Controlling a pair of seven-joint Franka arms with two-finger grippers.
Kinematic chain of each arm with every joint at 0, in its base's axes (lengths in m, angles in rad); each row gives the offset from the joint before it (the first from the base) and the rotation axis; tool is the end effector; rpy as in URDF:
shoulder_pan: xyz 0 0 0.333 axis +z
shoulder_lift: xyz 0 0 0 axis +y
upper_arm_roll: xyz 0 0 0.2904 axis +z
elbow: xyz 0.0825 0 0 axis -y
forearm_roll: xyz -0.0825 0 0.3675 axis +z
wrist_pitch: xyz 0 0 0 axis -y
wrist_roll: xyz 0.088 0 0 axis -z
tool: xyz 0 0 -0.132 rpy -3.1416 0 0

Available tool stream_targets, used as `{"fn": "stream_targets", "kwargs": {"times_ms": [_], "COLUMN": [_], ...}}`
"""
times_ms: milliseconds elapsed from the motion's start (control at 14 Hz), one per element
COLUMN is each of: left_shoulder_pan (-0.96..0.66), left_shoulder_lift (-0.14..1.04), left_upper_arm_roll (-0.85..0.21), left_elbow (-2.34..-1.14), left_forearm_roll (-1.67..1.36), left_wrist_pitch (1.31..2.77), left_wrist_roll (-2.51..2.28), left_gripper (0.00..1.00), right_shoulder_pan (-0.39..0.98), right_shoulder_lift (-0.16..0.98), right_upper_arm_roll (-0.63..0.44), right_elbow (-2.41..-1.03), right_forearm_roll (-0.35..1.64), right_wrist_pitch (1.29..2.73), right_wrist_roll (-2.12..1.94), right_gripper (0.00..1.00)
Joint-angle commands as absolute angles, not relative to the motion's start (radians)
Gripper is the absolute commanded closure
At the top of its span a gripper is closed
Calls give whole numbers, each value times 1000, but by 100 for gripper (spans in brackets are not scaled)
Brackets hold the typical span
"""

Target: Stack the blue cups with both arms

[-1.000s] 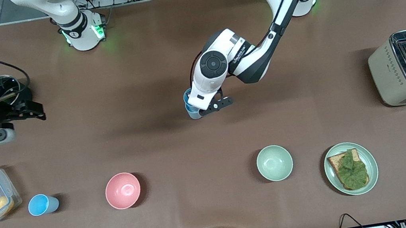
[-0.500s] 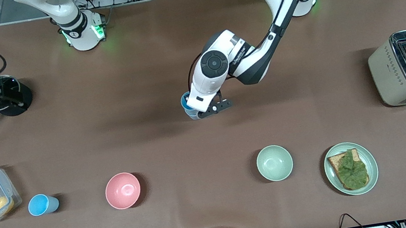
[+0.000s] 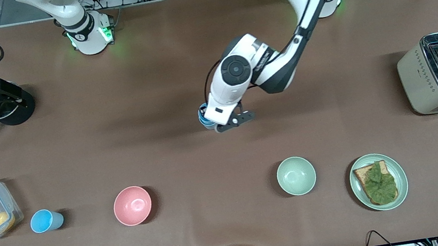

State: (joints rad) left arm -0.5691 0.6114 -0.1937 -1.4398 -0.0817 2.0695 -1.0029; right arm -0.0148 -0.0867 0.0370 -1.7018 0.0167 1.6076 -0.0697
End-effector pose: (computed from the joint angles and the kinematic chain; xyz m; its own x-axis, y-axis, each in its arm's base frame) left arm 0.5080 -0.4657 0.3036 0.9439 0.2980 -0.1423 0.3149 -0.9420 0.1160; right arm 0.5147 0.0142 0.5629 0.9958 0.0910 -0.0066 0.0909 -0.9958 -0.0140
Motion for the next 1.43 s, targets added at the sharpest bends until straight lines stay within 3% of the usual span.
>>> {"fn": "stream_targets", "kwargs": {"times_ms": [0, 429, 643, 1071, 1357], "left_shoulder_pan": [-478, -126, -5, 17, -74], "left_shoulder_lift": [481, 329, 236, 0, -35], "left_upper_arm_roll": [-152, -153, -158, -124, -31], "left_elbow": [-1462, -1465, -1477, -1629, -1600], "left_forearm_roll": [1, 9, 9, 3, 8], "left_wrist_pitch": [1951, 1820, 1683, 1605, 1543], "left_wrist_roll": [-938, -548, -413, -223, -114], "left_gripper": [0, 0, 0, 0, 0], "right_shoulder_pan": [-60, -60, -49, -41, -38], "right_shoulder_lift": [-72, -60, -55, -38, -38], "right_upper_arm_roll": [72, 68, 63, 63, 67], "right_elbow": [-1684, -1677, -1672, -1652, -1648], "right_forearm_roll": [2, 2, 0, 3, 5], "right_wrist_pitch": [1617, 1612, 1617, 1598, 1585], "right_wrist_roll": [-58, -64, -66, -64, -64], "right_gripper": [0, 0, 0, 0, 0]}}
